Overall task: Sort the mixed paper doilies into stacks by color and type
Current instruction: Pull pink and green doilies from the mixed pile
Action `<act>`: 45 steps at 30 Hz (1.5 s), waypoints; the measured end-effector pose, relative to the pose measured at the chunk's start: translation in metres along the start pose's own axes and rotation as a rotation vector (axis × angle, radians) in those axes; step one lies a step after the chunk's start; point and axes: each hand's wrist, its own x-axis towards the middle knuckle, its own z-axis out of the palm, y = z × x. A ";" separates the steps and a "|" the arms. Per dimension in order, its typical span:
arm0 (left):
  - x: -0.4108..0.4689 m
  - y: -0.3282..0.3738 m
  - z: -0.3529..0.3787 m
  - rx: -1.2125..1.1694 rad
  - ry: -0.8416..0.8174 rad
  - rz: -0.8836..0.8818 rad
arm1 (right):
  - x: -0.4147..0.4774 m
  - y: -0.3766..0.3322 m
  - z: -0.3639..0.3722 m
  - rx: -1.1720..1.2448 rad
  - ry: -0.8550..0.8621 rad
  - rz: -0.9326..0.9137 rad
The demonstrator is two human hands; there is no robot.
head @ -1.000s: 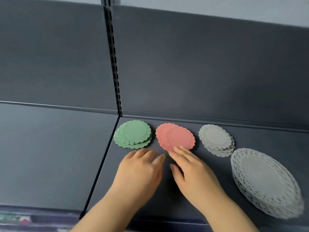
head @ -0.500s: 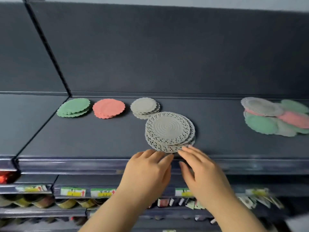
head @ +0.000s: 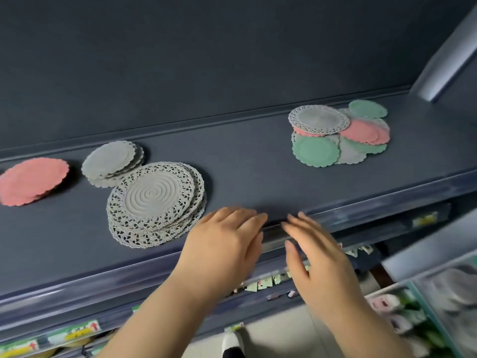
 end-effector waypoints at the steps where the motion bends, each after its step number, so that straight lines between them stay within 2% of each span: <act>1: 0.010 -0.003 0.001 -0.004 0.000 0.003 | 0.008 0.002 0.000 -0.008 0.008 -0.007; 10: 0.064 -0.022 0.010 -0.007 0.017 0.040 | 0.071 0.029 -0.006 -0.057 0.055 -0.012; 18: 0.095 -0.009 0.027 0.034 0.025 0.023 | 0.102 0.071 -0.028 -0.055 0.055 0.021; 26: 0.142 0.047 0.057 0.071 0.023 -0.064 | 0.151 0.162 -0.083 -0.039 -0.127 0.028; 30: 0.164 0.077 0.066 0.101 0.054 -0.142 | 0.175 0.208 -0.103 -0.038 -0.157 -0.010; 35: 0.175 0.108 0.086 0.099 0.092 -0.251 | 0.202 0.240 -0.098 -0.034 -0.254 -0.107; 39: 0.174 0.128 0.095 0.104 0.077 -0.327 | 0.216 0.249 -0.086 -0.027 -0.362 -0.110; 41: 0.171 0.132 0.095 0.109 0.089 -0.364 | 0.222 0.252 -0.084 -0.090 -0.366 -0.116; 45: 0.167 0.135 0.090 0.136 0.113 -0.427 | 0.225 0.251 -0.095 -0.173 -0.254 -0.212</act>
